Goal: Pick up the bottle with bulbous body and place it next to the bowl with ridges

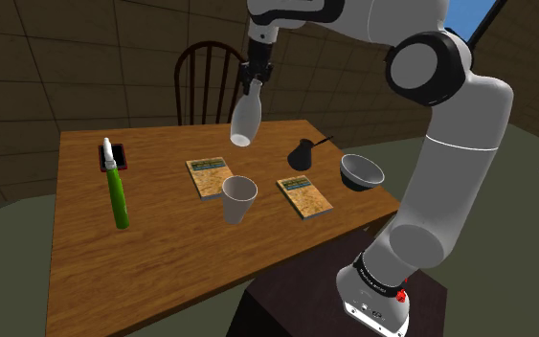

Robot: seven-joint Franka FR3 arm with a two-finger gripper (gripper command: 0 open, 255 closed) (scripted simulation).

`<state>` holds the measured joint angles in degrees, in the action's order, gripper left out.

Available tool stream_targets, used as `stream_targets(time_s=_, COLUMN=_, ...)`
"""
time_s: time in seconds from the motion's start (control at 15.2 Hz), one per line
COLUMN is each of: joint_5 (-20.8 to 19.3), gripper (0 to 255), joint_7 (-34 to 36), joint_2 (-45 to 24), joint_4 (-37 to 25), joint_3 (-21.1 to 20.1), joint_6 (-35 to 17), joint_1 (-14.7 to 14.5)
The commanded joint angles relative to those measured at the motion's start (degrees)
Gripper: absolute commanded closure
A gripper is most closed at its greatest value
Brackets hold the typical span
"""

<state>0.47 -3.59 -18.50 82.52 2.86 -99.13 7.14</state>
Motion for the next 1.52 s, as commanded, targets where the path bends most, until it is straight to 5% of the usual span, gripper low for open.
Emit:
stream_targets(time_s=0.0, joint_5=0.01, gripper=255, joint_7=0.00, joint_2=-0.31, joint_4=-2.09, joint_3=0.00, joint_6=1.77, joint_1=0.01)
stream_targets(time_s=0.92, joint_5=0.14, gripper=255, joint_7=-0.08, joint_2=-2.90, joint_4=-16.34, joint_3=0.03, joint_6=13.43, joint_1=0.22)
stream_targets(time_s=1.45, joint_5=-0.01, gripper=255, joint_7=-8.88, joint_2=7.31, joint_4=-1.64, joint_3=3.23, joint_6=8.89, joint_1=5.69)
